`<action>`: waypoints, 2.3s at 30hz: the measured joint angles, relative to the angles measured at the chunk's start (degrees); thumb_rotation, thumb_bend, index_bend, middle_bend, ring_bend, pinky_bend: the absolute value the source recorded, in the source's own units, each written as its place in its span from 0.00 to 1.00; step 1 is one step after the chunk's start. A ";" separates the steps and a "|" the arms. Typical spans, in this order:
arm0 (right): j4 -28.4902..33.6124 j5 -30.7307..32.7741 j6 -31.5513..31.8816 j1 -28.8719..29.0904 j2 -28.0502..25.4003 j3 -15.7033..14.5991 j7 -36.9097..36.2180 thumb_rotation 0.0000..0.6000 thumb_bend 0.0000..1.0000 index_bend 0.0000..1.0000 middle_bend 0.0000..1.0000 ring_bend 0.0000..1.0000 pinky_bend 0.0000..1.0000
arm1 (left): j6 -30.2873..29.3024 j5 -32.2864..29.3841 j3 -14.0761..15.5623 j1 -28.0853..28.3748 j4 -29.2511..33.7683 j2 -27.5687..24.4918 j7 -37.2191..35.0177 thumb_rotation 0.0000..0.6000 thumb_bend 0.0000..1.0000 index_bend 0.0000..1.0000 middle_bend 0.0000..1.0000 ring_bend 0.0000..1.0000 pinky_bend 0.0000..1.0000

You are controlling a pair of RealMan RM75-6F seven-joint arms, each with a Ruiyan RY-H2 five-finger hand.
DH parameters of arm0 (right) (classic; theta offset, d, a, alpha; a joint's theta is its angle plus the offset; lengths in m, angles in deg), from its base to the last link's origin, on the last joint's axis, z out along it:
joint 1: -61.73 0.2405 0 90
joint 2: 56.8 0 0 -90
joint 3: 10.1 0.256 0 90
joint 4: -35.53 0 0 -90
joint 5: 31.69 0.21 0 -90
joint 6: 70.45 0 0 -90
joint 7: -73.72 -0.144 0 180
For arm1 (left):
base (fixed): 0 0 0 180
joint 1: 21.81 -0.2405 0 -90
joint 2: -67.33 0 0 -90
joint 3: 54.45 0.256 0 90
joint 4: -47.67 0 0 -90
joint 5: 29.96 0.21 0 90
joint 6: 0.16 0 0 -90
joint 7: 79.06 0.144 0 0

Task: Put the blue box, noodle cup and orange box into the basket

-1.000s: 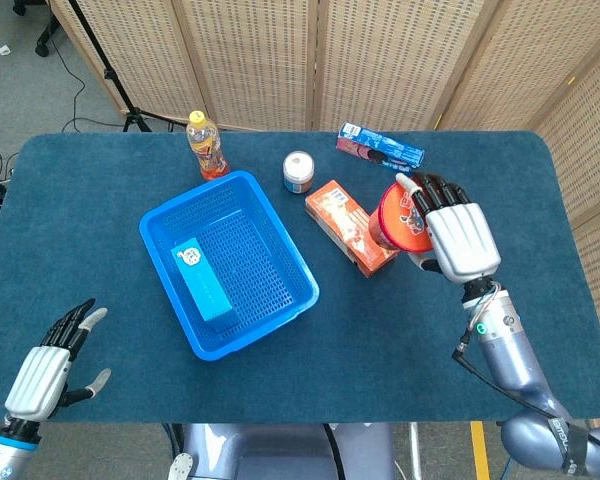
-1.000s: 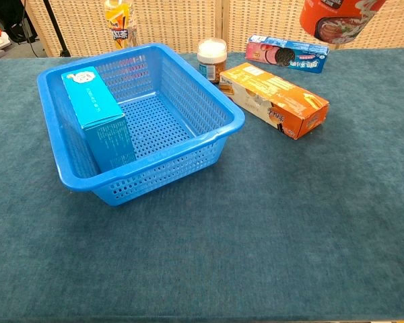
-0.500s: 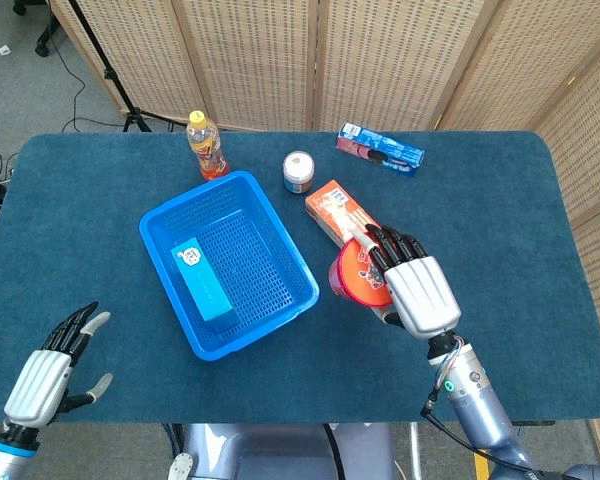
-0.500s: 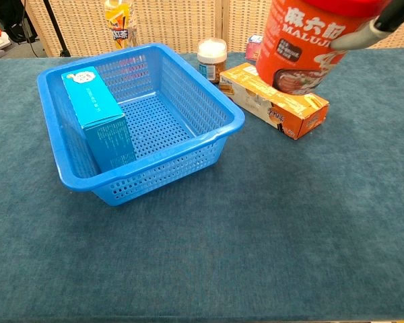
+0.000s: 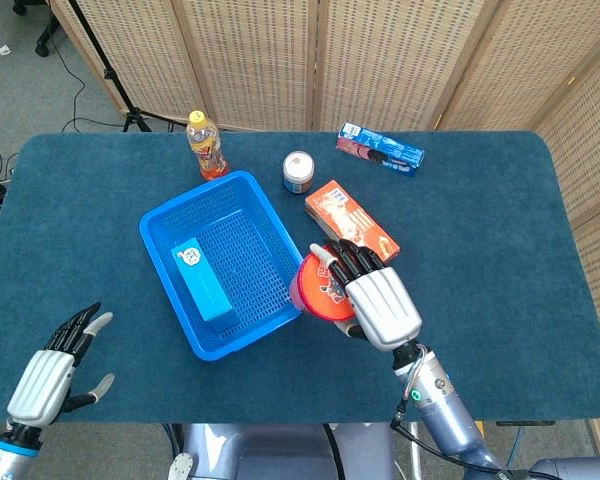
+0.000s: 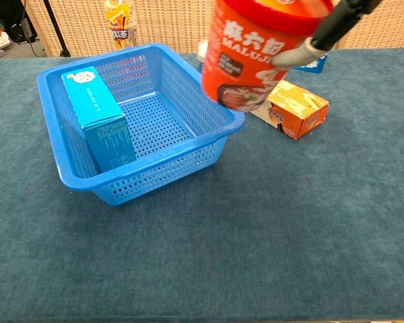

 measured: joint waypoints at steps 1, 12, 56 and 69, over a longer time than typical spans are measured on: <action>-0.23 0.35 -0.19 0.35 0.71 0.20 0.09 1.00 0.31 0.56 0.31 0.35 0.47 | -0.03 -0.05 -0.04 -0.01 -0.01 -0.01 -0.03 1.00 0.30 0.08 0.00 0.00 0.13; -3.00 3.30 -2.89 3.66 5.27 1.71 -0.03 1.00 0.26 0.39 0.11 0.13 0.30 | 0.22 -0.94 -0.45 0.08 -0.26 -0.01 -0.15 1.00 0.30 0.08 0.00 0.00 0.13; -1.25 -8.59 4.13 -8.11 -7.49 -7.14 -10.06 1.00 0.23 0.23 0.00 0.00 0.17 | 0.72 -1.91 -0.84 0.03 -0.70 1.02 2.14 1.00 0.30 0.08 0.00 0.00 0.13; -10.46 1.58 -8.01 -5.16 -12.61 -3.06 -20.38 1.00 0.23 0.23 0.00 0.00 0.17 | 2.67 -4.40 -1.40 0.21 -1.97 3.12 5.33 1.00 0.30 0.08 0.00 0.00 0.13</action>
